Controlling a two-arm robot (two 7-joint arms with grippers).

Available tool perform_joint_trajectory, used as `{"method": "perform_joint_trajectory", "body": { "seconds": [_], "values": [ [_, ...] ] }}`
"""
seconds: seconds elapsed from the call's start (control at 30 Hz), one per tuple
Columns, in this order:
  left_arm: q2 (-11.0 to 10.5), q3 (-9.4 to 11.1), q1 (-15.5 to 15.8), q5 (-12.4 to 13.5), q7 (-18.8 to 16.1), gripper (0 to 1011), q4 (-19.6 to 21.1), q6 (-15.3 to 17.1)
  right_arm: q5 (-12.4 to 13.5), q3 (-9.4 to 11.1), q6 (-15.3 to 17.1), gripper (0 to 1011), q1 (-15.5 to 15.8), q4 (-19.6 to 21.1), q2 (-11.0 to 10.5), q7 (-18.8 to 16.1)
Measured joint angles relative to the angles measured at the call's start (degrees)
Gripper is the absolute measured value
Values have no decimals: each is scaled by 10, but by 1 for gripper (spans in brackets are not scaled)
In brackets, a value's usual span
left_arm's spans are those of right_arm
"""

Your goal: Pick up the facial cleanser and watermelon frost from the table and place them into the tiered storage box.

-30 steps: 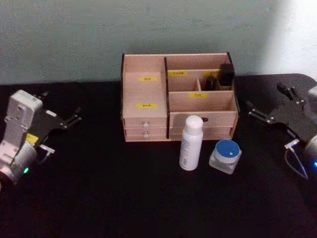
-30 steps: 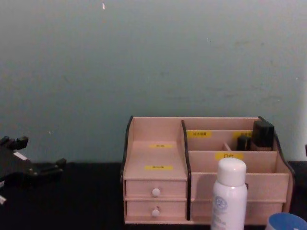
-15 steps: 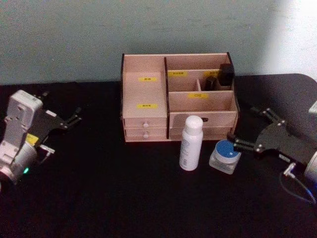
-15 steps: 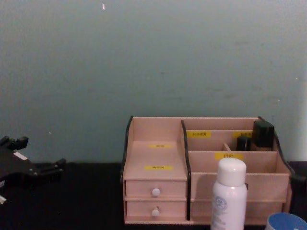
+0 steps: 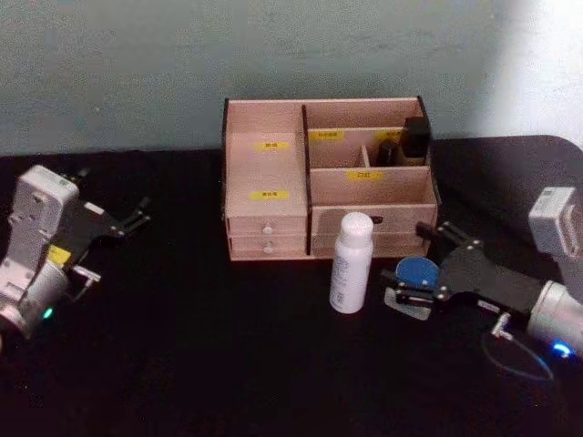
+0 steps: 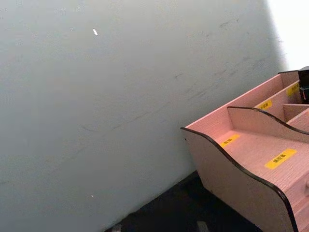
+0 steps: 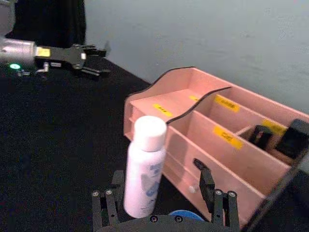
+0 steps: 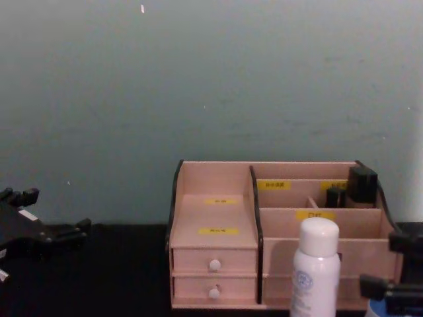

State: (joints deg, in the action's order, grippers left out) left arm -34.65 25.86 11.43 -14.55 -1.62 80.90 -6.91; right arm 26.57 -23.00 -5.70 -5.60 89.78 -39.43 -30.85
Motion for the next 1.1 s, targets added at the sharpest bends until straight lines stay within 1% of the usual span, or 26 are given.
{"method": "perform_joint_trajectory", "body": {
  "seconds": [0.33,0.47,0.83,1.1],
  "values": [
    [0,0,0,0,0,1001,0,0,5,-17,5,1000,-39,-55,33,-61],
    [0,0,0,0,0,1001,0,0,7,-23,9,1000,-52,-72,42,-76],
    [0,0,0,0,0,1001,0,0,6,-45,9,1000,-91,-121,67,-103],
    [0,0,0,0,0,1001,0,0,5,-56,7,1000,-110,-147,82,-111]
  ]
}}
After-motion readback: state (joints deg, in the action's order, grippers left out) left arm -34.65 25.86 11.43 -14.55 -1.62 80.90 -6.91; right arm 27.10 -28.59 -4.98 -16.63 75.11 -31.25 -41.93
